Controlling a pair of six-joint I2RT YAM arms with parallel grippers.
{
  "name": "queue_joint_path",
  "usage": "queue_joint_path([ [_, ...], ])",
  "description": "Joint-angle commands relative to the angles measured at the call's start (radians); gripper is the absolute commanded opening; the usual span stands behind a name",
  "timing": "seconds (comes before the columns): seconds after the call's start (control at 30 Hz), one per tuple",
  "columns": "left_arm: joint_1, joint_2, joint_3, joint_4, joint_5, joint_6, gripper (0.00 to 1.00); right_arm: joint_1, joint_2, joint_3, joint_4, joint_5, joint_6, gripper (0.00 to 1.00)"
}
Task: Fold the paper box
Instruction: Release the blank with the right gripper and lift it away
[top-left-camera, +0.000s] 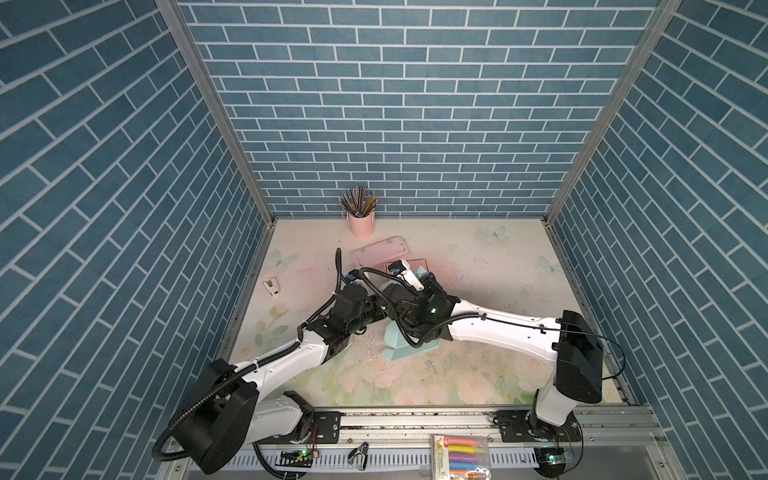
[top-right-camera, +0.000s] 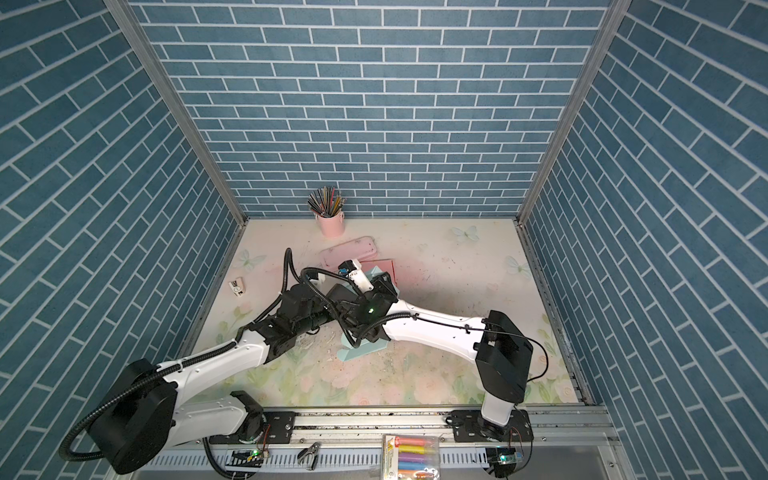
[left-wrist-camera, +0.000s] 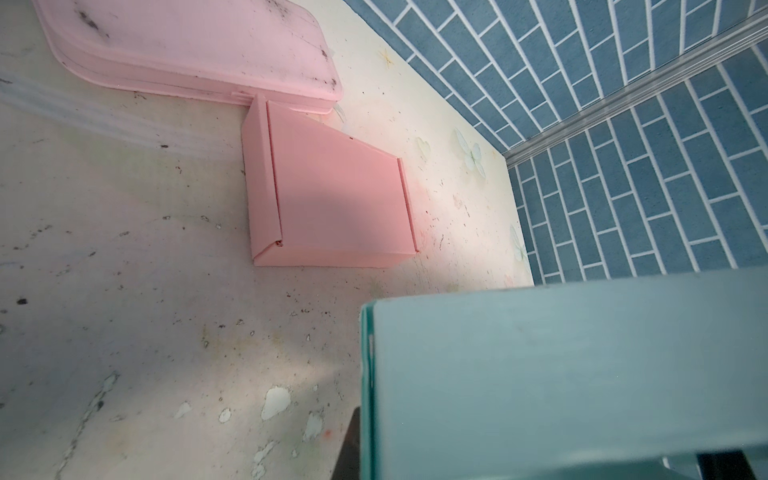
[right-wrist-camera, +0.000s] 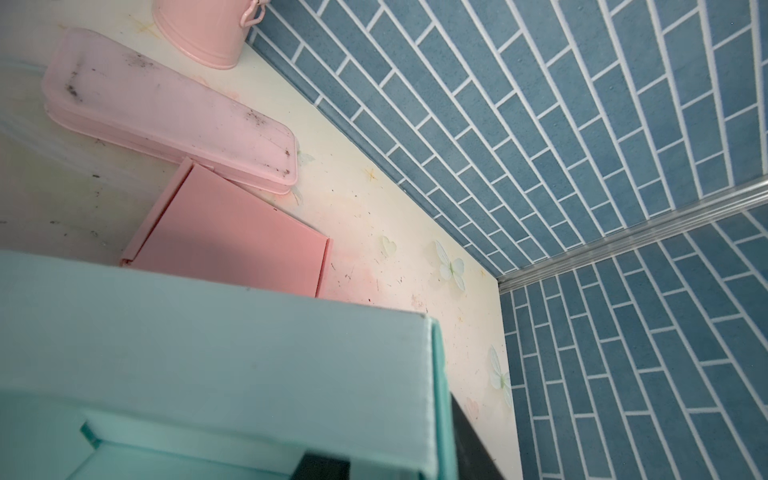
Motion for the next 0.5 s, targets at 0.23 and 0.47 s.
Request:
queue_joint_path([
  [0.23,-0.004,0.032,0.019,0.000,-0.045,0.111,0.04,0.093,-0.123,0.024,-0.150,-0.122,0.128,0.65],
  [0.47,-0.009,0.083,0.054,-0.039,-0.044,0.325,0.04,0.121,-0.298,-0.028,-0.052,-0.346,0.162,0.70],
])
